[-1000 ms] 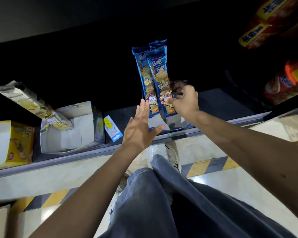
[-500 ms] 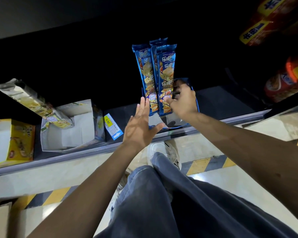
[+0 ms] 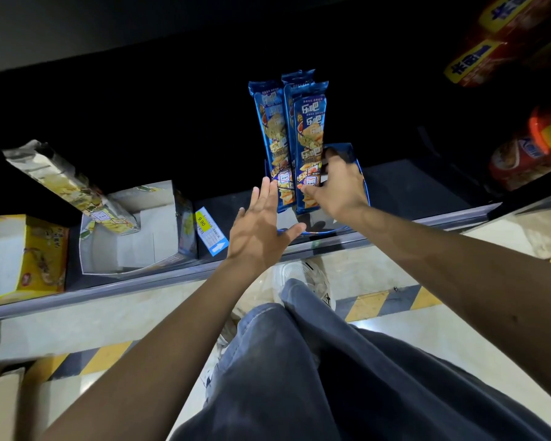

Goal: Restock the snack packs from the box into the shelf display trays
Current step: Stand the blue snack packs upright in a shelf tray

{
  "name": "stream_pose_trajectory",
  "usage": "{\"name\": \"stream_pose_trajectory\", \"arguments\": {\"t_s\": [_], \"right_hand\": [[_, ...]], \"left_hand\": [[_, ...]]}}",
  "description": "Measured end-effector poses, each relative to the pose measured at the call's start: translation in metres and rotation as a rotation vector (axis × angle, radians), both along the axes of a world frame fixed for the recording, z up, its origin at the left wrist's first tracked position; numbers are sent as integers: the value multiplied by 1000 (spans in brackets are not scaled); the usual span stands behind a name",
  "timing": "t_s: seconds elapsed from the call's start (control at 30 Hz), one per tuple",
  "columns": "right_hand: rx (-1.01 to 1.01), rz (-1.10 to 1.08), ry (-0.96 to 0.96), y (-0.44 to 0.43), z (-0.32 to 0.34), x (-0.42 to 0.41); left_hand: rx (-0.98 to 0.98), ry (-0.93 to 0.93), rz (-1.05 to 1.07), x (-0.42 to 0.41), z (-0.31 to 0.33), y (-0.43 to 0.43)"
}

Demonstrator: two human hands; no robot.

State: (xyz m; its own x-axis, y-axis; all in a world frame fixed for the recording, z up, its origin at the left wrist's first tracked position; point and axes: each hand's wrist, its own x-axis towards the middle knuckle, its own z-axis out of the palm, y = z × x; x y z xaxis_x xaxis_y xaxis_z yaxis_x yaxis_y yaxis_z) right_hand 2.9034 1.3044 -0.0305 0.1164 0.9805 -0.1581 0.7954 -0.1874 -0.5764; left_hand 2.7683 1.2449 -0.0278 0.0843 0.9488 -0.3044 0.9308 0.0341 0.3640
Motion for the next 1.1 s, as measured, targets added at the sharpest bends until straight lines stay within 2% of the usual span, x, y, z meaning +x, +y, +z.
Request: {"name": "stream_pose_trajectory", "arguments": {"t_s": [0.77, 0.93, 1.1], "right_hand": [[-123, 46, -37, -39, 39, 21], [-148, 219, -143, -54, 59, 17], [-151, 430, -160, -63, 95, -3]], "left_hand": [[-17, -18, -69, -15, 15, 3], [-30, 85, -66, -21, 37, -3], [4, 154, -46, -44, 81, -18]]}}
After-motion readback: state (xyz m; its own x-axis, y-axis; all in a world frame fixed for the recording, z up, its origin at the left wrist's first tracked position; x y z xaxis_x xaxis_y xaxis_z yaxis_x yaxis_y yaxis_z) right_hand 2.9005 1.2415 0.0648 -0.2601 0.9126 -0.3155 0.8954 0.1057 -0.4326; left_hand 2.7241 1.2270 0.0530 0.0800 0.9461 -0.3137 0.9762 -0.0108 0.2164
